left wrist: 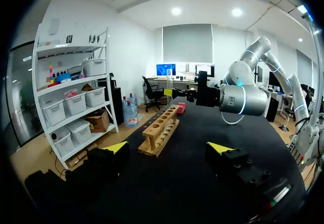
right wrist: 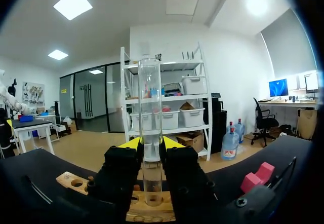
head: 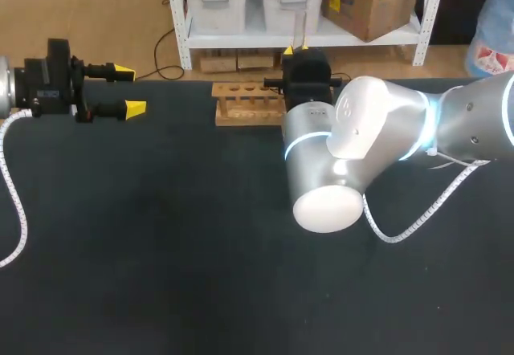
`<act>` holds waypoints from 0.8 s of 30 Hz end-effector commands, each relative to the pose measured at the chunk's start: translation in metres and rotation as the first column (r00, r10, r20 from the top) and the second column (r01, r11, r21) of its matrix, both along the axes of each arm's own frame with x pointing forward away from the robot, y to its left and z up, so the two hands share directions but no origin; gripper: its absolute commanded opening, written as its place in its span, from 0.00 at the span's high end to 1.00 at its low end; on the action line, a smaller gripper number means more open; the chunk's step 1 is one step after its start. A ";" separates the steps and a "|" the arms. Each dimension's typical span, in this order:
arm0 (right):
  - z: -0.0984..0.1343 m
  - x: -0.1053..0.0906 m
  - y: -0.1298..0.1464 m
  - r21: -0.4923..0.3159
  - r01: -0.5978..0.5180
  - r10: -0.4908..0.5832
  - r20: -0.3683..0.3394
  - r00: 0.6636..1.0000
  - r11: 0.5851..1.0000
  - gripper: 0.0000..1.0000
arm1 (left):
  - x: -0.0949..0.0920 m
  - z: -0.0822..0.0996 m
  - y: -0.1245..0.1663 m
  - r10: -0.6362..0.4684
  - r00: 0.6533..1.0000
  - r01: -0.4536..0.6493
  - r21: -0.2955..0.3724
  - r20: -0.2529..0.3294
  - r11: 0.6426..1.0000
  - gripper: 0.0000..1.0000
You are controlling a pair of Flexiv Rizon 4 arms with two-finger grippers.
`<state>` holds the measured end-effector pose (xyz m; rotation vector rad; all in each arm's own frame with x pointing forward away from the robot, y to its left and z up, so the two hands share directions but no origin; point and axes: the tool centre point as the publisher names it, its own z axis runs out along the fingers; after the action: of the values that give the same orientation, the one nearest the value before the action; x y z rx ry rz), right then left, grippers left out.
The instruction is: Grasp the test tube, adjust it, and insert it.
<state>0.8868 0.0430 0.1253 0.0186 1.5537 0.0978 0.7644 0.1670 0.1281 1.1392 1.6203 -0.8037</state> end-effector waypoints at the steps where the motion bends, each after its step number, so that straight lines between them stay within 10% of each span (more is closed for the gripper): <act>1: -0.005 0.000 -0.002 -0.011 -0.416 0.416 0.030 0.909 0.909 1.00 | -0.002 -0.001 0.000 0.003 1.000 -0.003 -0.002 0.004 1.000 0.00; 24: -0.027 -0.002 -0.001 0.003 -0.414 0.414 -0.012 0.910 0.910 1.00 | -0.002 -0.001 0.000 0.003 1.000 -0.003 -0.002 0.004 1.000 0.00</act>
<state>0.8841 0.0436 0.0994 0.0076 1.6013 0.1027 0.7644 0.1670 0.1280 1.1392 1.6203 -0.8036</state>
